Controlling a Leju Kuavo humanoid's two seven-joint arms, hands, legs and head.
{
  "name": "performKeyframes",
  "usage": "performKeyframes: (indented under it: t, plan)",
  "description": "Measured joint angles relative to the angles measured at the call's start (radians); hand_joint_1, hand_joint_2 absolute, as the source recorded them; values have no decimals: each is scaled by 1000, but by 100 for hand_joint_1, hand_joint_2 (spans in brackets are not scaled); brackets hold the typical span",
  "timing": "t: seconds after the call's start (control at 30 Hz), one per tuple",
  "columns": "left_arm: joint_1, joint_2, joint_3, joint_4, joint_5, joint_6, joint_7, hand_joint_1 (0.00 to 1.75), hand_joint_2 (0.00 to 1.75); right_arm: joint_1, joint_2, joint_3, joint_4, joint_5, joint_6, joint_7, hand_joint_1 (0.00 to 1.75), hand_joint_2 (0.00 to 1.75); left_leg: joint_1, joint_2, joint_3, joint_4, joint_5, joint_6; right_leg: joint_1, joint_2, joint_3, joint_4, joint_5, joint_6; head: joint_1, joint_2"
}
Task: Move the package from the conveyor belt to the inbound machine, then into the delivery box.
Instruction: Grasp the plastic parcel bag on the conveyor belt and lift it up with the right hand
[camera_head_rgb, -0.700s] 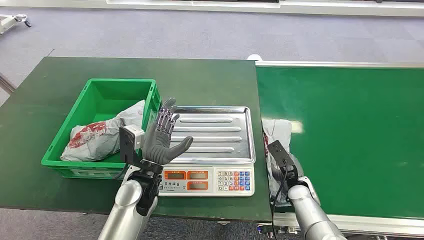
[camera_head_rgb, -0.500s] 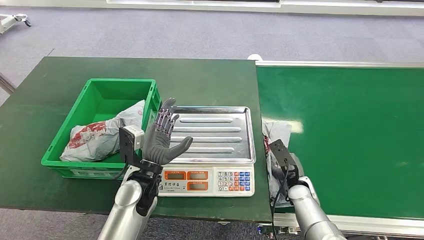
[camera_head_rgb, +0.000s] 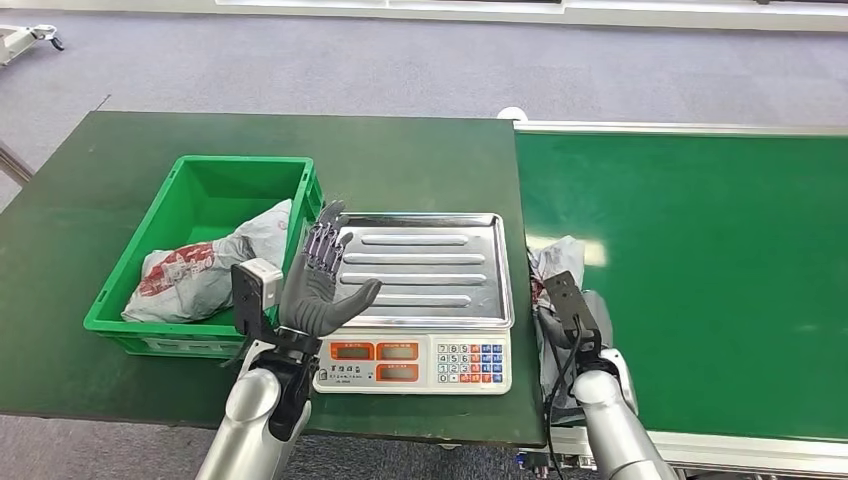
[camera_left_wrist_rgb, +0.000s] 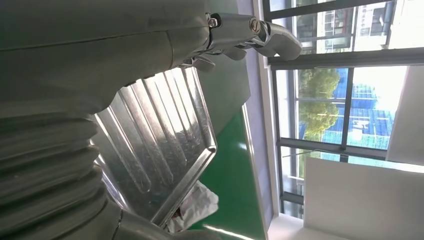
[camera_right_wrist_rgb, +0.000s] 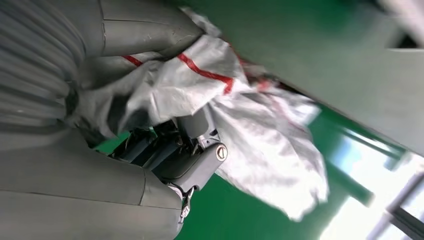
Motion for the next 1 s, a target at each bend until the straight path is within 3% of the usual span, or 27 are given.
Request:
performKeyframes:
  t: [0.4, 1.0]
  plan:
    - [22, -2, 6, -17, -16, 14, -23, 0, 175, 20, -1, 61, -433, 25, -46, -13, 175, 175, -1, 0, 0, 0, 0, 0, 0, -1, 0, 0, 0, 0, 0, 0]
    - [19, -5, 6, -16, -17, 15, -24, 0, 175, 26, -7, 108, -545, -14, -24, -11, 175, 175, -1, 0, 0, 0, 0, 0, 0, -1, 0, 0, 0, 0, 0, 0]
